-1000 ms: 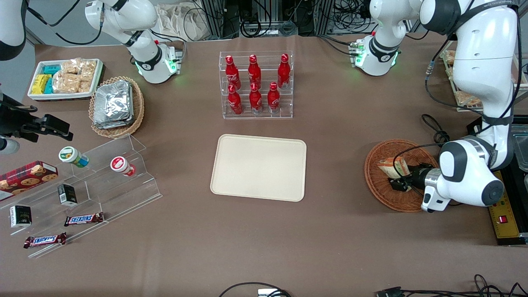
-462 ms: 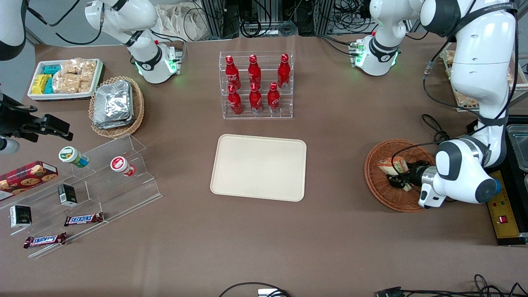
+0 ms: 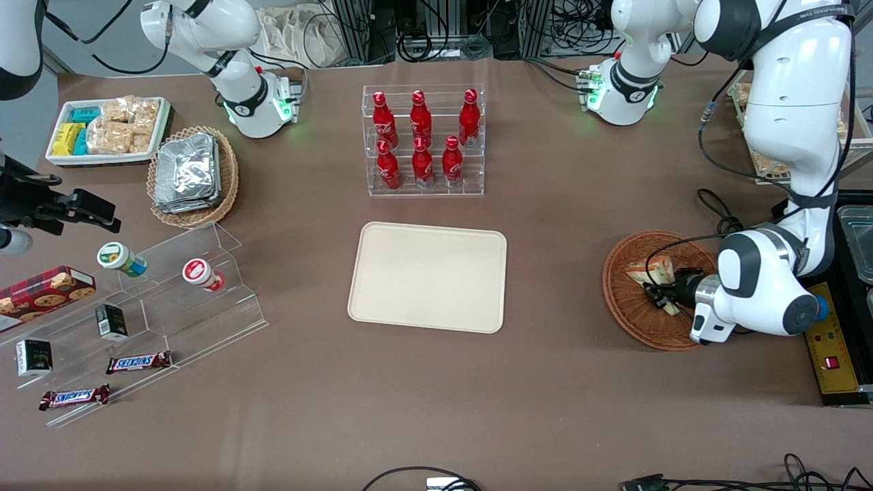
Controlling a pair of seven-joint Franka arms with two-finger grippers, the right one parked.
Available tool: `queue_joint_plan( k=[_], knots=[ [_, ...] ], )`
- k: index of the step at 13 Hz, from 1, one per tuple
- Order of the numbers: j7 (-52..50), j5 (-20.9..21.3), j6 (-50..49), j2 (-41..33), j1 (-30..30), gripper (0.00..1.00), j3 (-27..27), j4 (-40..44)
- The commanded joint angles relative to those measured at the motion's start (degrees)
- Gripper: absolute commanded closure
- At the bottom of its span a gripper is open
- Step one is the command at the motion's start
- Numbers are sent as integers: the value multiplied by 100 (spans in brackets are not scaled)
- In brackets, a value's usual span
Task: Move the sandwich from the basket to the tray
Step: 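Lift the sandwich out of the basket with the left gripper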
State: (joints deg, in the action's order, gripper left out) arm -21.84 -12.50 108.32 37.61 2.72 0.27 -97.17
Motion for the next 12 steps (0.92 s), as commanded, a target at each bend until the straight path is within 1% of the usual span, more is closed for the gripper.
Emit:
queue_joint_plan(
  k=[1, 3, 4, 7, 9, 10, 12],
  knots=[
    [4, -8, -21, -306, -44, 71, 17, -39],
    [65, 71, -275, -770, -44, 71, 17, -30],
    [300, 150, -468, -1025, -44, 71, 17, 13],
    [1153, 186, -855, -1580, -35, 72, 26, 145],
    [1234, 221, -1066, -1879, -70, 73, -9, 189],
    [1226, 343, -1154, -1976, -218, 75, -52, 216],
    [1173, 607, -1190, -2065, -639, 75, -79, 234]
  ],
)
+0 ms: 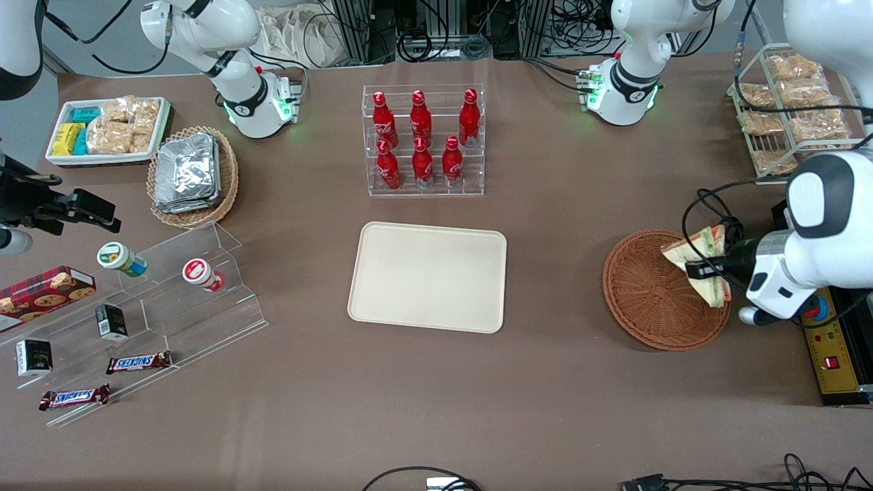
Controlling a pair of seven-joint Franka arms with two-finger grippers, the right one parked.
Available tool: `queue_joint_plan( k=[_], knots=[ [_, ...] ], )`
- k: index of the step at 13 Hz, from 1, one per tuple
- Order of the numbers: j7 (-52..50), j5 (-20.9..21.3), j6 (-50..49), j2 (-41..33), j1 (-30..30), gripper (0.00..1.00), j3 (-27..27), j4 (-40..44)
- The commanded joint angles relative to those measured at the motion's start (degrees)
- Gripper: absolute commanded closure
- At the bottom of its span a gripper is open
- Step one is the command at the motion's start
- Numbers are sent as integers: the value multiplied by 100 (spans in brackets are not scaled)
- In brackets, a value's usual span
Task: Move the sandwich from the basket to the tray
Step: 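Lift the sandwich out of the basket with the left gripper, then carry the sandwich over the beige tray with the left gripper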
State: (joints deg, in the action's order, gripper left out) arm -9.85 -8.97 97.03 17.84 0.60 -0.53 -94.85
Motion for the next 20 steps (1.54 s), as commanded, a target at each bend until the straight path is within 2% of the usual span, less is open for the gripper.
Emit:
queue_joint_plan(
  k=[1, 5, 8, 10, 12, 18, 20],
  knots=[
    [-69, 255, -96, -79, -690, 75, 0, 28],
    [-850, 203, -61, 175, -1736, 73, 0, 265],
    [-1220, 150, -26, 666, -2431, 72, -9, 598],
    [-1457, -121, -17, 1009, -2756, 72, -17, 836],
    [-1546, -394, 87, 1396, -2907, 69, -26, 1108],
    [-1520, -430, 1211, 2327, -3399, 67, -35, 1136],
    [-1511, -422, 1511, 2531, -3400, 67, -227, 1136]
  ],
)
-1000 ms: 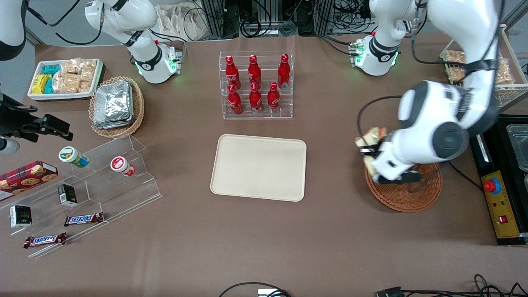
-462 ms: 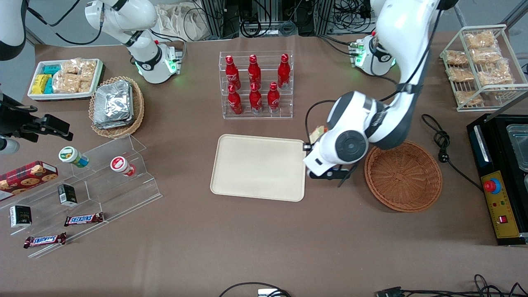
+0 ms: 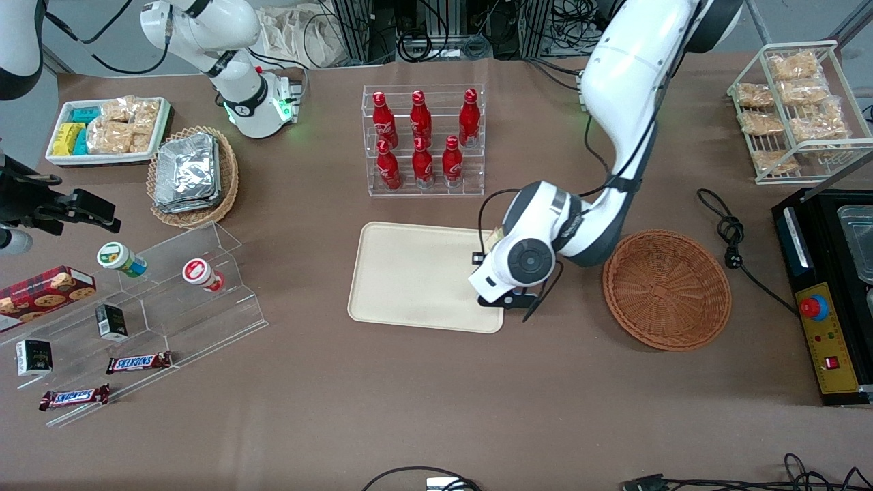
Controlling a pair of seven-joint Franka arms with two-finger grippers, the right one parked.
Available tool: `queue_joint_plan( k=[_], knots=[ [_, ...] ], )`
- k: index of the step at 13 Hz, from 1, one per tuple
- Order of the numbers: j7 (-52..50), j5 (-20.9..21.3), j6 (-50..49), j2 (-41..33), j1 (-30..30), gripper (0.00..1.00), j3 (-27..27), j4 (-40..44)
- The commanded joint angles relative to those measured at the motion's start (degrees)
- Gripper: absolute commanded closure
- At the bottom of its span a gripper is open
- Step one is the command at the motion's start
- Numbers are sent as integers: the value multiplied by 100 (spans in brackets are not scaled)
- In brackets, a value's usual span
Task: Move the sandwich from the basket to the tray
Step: 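Carry the sandwich over the beige tray with the left gripper, then lower the sandwich onto the tray and open the left gripper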
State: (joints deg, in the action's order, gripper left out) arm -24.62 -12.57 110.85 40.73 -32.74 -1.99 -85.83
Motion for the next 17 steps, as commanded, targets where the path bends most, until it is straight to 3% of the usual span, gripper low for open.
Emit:
queue_joint_plan(
  k=[1, 12, 13, 14, 15, 16, 17],
  knots=[
    [0, -61, 200, 347, -65, 66, -99, 233],
    [756, 44, 244, 444, -13, 58, -126, 225],
    [748, 36, 253, 453, -13, 53, -126, 224],
    [687, 36, 253, 453, -30, 43, -126, 224],
    [669, 36, 253, 444, -30, 17, -126, 224],
    [669, 44, 253, 436, -30, 0, -126, 224],
    [677, 36, 253, 436, -13, 0, -126, 233]
  ],
)
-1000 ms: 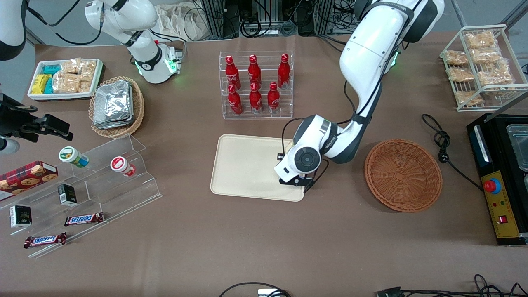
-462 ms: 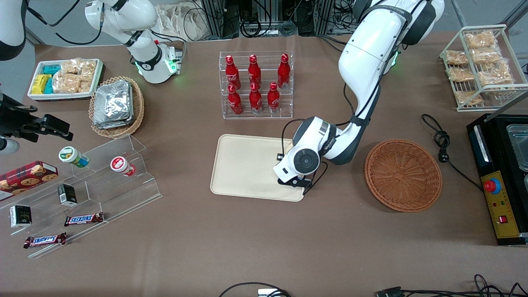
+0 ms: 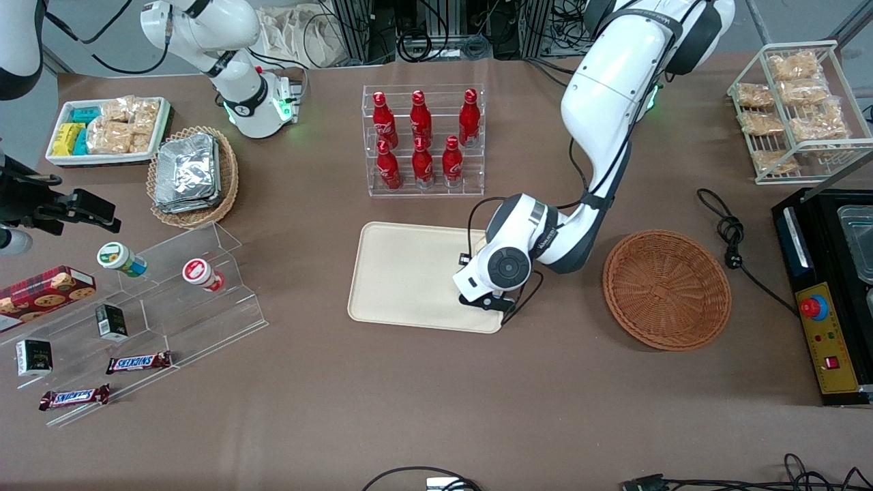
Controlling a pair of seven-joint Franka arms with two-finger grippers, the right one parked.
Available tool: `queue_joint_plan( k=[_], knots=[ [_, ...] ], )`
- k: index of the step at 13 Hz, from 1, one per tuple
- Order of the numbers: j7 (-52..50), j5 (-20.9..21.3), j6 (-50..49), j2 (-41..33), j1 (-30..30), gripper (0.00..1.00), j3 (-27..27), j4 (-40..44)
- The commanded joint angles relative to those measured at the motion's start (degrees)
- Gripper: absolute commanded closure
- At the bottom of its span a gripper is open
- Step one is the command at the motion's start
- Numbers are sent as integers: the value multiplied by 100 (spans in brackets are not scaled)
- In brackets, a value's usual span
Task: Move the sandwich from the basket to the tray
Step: 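Lower the sandwich onto the tray and open the left gripper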
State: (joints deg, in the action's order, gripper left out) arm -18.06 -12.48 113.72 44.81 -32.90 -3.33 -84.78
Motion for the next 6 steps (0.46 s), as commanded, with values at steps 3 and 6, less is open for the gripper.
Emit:
queue_joint_plan(
  k=[3, 6],
  knots=[
    [4, 0, -60, -51, 38, 0, 51, 277],
    [4, 8, -139, -279, 327, 0, 122, 637]
  ],
)
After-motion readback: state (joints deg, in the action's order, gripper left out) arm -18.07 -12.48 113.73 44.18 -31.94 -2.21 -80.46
